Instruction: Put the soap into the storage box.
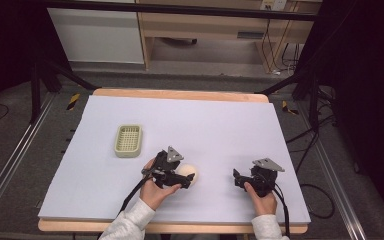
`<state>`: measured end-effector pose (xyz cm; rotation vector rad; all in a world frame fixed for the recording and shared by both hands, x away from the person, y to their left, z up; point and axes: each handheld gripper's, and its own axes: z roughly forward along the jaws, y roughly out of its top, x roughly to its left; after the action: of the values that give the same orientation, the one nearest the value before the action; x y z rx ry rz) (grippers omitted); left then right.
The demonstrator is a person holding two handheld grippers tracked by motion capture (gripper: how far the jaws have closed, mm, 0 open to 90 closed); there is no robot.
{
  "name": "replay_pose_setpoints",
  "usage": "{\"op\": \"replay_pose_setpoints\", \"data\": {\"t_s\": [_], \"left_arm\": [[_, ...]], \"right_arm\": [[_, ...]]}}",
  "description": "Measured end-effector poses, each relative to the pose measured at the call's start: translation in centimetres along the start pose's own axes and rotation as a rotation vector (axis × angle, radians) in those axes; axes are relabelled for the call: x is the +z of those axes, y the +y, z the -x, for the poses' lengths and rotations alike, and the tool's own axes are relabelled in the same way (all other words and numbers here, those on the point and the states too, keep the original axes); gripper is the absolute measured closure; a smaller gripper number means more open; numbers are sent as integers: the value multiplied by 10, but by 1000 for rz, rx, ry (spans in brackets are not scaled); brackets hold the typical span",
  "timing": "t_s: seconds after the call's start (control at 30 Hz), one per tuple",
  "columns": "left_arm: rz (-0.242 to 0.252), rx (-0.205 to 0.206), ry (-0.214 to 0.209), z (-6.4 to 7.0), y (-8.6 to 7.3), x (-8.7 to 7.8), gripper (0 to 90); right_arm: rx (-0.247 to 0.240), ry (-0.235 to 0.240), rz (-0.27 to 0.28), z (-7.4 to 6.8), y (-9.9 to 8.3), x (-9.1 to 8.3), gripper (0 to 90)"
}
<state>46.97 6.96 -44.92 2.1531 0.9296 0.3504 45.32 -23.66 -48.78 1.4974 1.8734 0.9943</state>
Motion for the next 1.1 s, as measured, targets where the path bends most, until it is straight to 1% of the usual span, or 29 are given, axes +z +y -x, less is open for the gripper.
{"op": "replay_pose_setpoints", "data": {"t_s": [0.17, 0.23, 0.37, 0.5, 0.67, 0.73, 0.93, 1.1], "left_arm": [[-4, 1, -13, 3, 0, 3, 131], [-8, 7, -14, 4, 0, 4, 131], [-15, 8, -7, 6, 0, 8, 131], [-25, 6, -10, 7, 0, 12, 131], [-35, 13, -12, 7, 0, 15, 133], [-38, 6, -13, 7, 0, 16, 134], [-54, 6, -12, 7, -1, 20, 141], [-67, 16, -7, 8, -2, 22, 160]], "right_arm": [[-3, -2, -1, 0, 0, 0, 42], [-3, -2, -1, 0, 0, 0, 43], [-1, -1, 0, 0, 0, 0, 43], [-1, -2, 0, 0, 0, 0, 43], [0, -1, -1, 0, 0, 0, 43], [-1, -2, -1, 0, 0, 0, 43], [0, -1, -1, 0, 0, 0, 44], [1, -1, -1, 0, 0, 0, 44]]}}
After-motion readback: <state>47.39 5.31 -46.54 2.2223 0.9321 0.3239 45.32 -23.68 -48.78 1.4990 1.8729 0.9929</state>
